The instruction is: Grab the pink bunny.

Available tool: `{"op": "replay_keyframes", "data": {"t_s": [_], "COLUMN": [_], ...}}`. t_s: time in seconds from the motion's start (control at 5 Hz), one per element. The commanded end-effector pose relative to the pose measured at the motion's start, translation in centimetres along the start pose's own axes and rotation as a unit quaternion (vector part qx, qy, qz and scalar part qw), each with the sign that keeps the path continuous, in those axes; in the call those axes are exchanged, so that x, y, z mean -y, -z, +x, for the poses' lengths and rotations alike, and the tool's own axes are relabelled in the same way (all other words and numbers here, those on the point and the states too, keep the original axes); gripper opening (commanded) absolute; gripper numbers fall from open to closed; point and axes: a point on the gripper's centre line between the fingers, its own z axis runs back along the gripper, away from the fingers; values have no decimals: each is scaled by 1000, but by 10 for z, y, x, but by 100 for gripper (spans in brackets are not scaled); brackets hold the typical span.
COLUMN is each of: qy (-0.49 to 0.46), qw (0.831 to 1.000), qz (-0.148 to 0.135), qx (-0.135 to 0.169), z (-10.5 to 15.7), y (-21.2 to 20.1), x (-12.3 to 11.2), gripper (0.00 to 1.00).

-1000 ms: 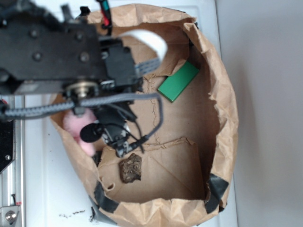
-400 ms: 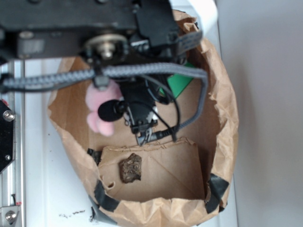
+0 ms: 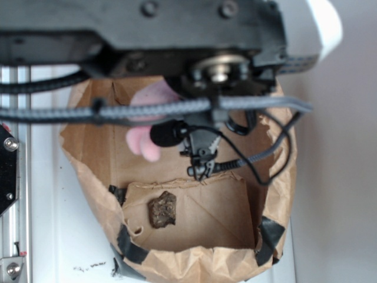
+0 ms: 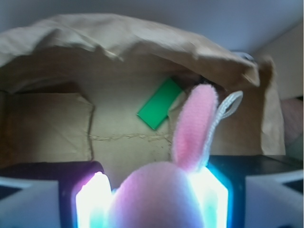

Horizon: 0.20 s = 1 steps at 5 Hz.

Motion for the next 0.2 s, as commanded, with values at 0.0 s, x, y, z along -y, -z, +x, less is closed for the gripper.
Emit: {"op": "replay_keyframes", "data": {"t_s": [0.0], "qy": [-24], "qw": [998], "qz": [-48], "qx": [28], "z": [4], "y": [-17], "x": [-4], "gripper": [0]}}
